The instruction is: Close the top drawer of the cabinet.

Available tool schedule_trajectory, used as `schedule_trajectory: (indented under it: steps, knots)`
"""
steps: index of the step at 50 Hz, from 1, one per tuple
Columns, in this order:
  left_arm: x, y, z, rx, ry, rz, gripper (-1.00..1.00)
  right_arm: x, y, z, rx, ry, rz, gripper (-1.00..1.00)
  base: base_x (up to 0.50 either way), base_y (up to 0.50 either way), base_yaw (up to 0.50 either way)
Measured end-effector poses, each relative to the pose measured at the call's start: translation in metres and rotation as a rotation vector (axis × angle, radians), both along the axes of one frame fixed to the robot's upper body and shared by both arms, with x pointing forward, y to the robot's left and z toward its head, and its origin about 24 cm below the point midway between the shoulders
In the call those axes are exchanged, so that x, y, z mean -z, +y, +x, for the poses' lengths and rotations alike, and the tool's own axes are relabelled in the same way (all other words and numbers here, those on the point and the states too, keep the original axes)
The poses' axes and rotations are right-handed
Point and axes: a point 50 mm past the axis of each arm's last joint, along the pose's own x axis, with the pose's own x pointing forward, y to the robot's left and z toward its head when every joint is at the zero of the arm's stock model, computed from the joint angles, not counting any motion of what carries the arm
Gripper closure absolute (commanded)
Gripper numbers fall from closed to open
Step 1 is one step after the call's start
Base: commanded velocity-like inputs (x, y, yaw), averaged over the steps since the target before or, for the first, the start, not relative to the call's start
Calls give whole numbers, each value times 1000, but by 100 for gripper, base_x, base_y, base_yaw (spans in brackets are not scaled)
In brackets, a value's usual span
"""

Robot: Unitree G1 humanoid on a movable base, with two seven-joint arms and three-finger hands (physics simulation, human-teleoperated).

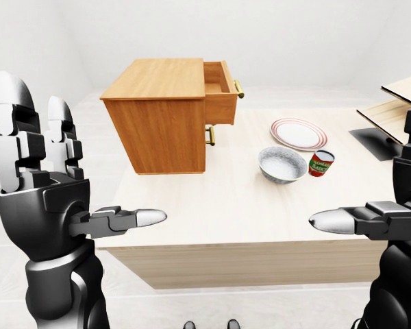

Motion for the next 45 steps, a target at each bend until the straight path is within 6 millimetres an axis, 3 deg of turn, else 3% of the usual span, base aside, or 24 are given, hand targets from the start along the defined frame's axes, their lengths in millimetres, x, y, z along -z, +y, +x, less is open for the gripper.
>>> schedule_trajectory:
  steps: [17, 45]
  knots:
    - [2, 1, 1, 0, 10, -9, -100, 0, 1, -2, -14, -5, 0, -100, 1, 11, 0]
    - [4, 1, 2, 0, 22, -8, -100, 4, 1, -1, -23, 21, 0, -100, 49, 0, 0]
